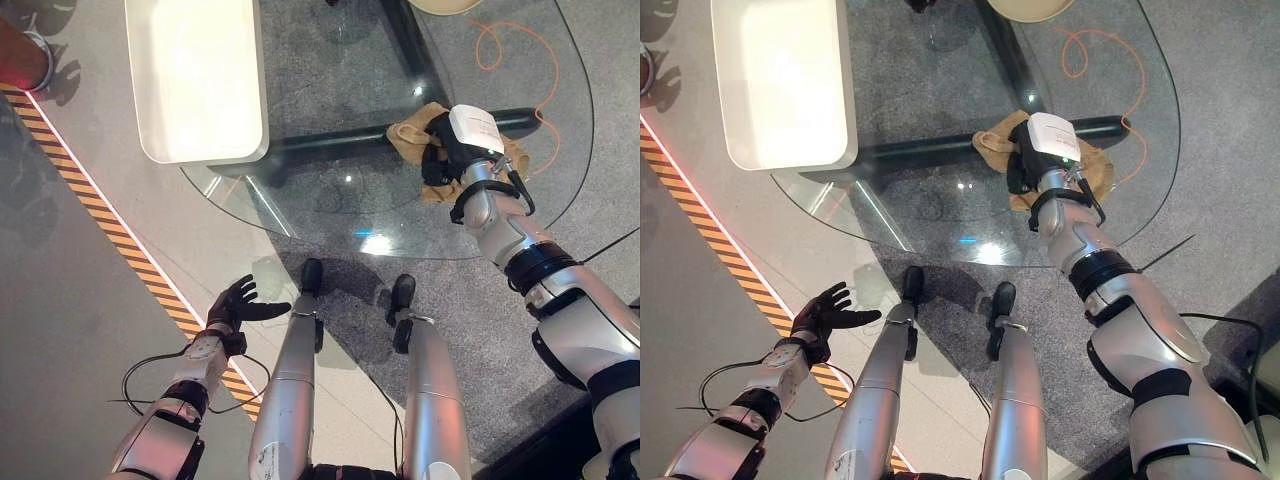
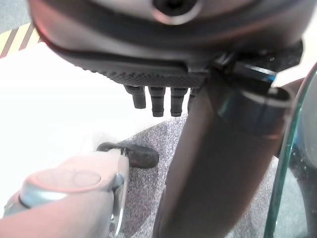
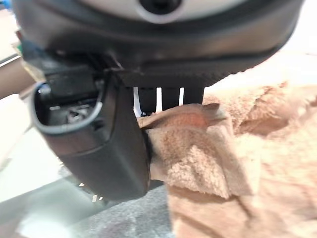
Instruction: Wipe the table with a cloth and put it in the basket.
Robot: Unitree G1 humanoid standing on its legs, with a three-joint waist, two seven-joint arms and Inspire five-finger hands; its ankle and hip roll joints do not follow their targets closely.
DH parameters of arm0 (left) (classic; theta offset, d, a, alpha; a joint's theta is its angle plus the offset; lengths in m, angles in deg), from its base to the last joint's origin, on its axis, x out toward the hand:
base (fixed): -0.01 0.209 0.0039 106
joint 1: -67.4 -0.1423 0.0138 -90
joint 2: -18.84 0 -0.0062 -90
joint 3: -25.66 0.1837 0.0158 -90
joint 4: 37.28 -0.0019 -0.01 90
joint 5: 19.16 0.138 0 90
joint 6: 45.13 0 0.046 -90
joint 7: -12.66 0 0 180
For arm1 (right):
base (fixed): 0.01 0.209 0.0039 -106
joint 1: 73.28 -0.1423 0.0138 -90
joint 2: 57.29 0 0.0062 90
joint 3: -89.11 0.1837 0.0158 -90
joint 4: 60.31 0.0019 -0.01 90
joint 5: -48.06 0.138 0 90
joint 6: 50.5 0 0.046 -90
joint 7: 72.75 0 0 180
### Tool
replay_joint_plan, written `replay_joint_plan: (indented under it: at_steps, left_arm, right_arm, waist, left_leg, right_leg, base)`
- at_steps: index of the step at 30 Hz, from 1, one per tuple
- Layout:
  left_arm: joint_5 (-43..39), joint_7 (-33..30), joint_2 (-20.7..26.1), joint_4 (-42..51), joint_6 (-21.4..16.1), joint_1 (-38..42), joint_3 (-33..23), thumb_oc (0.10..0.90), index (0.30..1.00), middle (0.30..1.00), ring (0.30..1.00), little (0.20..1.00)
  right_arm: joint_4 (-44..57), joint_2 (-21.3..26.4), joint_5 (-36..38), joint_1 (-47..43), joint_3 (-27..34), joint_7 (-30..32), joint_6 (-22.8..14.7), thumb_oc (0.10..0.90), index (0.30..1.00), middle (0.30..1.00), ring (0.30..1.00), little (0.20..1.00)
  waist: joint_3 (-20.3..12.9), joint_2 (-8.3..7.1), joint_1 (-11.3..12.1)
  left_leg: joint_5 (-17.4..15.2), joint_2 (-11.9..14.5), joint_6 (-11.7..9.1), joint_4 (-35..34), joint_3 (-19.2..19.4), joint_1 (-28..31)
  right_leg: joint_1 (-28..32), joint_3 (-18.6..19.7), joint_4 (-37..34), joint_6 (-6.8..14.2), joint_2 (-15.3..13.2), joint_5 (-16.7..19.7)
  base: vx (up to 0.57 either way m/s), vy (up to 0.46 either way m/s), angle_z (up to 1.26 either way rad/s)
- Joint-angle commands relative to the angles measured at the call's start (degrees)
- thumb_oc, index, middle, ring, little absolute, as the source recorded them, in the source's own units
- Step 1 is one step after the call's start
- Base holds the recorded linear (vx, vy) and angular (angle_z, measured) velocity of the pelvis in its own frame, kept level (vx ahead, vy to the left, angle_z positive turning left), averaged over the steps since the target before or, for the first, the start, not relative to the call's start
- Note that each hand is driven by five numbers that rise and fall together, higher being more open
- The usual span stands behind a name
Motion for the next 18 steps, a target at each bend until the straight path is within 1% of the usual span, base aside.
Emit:
replay_joint_plan:
  at_steps: [1,12,18]
  left_arm:
    - [0.38,-1.83,-0.53,1.41,-2.24,-2.54,-0.16,0.800,0.900,0.900,0.900,0.900]
    - [0.58,-2.02,-1.30,2.22,-2.51,-3.62,-0.22,0.800,0.900,0.900,0.900,0.900]
    - [0.97,-2.01,-1.82,2.27,-3.01,-4.41,-0.36,0.800,0.900,0.900,0.900,0.900]
  right_arm:
    - [7.74,-0.96,-3.47,-7.02,-3.33,0.59,-3.08,0.100,0.300,0.300,0.300,0.200]
    - [12.85,-2.66,-4.67,-6.12,-4.21,-1.82,-3.40,0.100,0.300,0.300,0.300,0.200]
    - [14.85,-3.37,-5.02,-5.54,-4.41,-2.47,-4.51,0.100,0.300,0.300,0.300,0.200]
  waist:
    - [-1.33,2.32,0.64]
    - [-1.33,2.68,0.97]
    - [-1.33,2.83,1.10]
  left_leg:
    - [-2.66,-3.66,5.19,1.49,5.75,1.24]
    - [-2.33,-3.65,5.01,1.28,5.99,1.22]
    - [-2.11,-3.67,4.95,0.98,6.26,1.49]
  right_leg:
    - [1.12,-6.13,-2.73,-1.27,1.84,1.56]
    - [1.07,-6.57,-2.72,-1.27,1.26,1.60]
    - [1.30,-6.78,-2.91,-1.23,1.12,1.66]
  base:
    - [0.00,0.000,0.00]
    - [0.00,0.000,0.00]
    - [0.00,0.000,0.00]
